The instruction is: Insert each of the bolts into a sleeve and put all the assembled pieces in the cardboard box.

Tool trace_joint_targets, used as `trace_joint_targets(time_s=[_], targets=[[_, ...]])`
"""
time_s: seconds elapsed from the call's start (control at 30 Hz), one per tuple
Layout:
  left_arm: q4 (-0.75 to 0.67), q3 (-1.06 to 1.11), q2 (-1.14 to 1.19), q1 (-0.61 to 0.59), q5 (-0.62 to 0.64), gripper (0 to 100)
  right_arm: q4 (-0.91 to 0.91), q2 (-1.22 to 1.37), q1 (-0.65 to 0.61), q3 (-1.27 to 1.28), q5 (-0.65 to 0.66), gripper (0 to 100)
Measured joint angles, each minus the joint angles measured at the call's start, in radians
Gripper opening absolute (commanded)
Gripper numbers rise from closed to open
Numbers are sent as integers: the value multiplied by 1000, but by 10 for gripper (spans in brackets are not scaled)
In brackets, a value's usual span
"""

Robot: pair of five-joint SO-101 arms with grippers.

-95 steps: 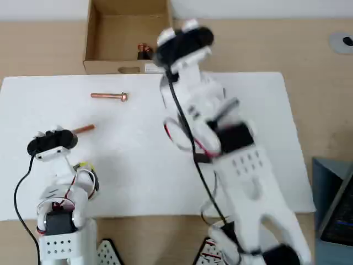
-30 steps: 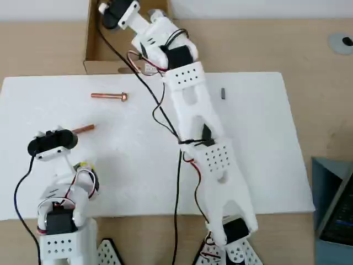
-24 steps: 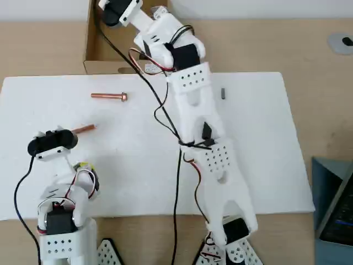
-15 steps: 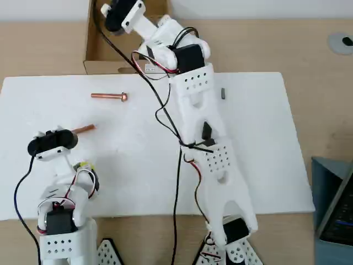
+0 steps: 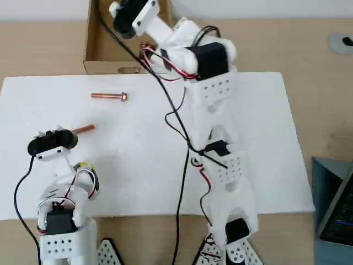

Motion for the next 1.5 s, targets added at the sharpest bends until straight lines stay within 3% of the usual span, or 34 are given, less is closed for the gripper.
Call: trace_joint_targets(time_s=[0.2,0.57,0.8,1.1,1.5], targets=[[0,0,0,0,0,4,0,-209,35,278,0,164],[0,0,0,0,0,4,0,-752,121,1103,0,164],[0,0,0,0,0,4,0,-942,198,1498,3,164],[0,0,0,0,0,4,-14,-965,264,1812,310,164],[0,0,0,0,0,4,-138,-965,261,1989,537,166]])
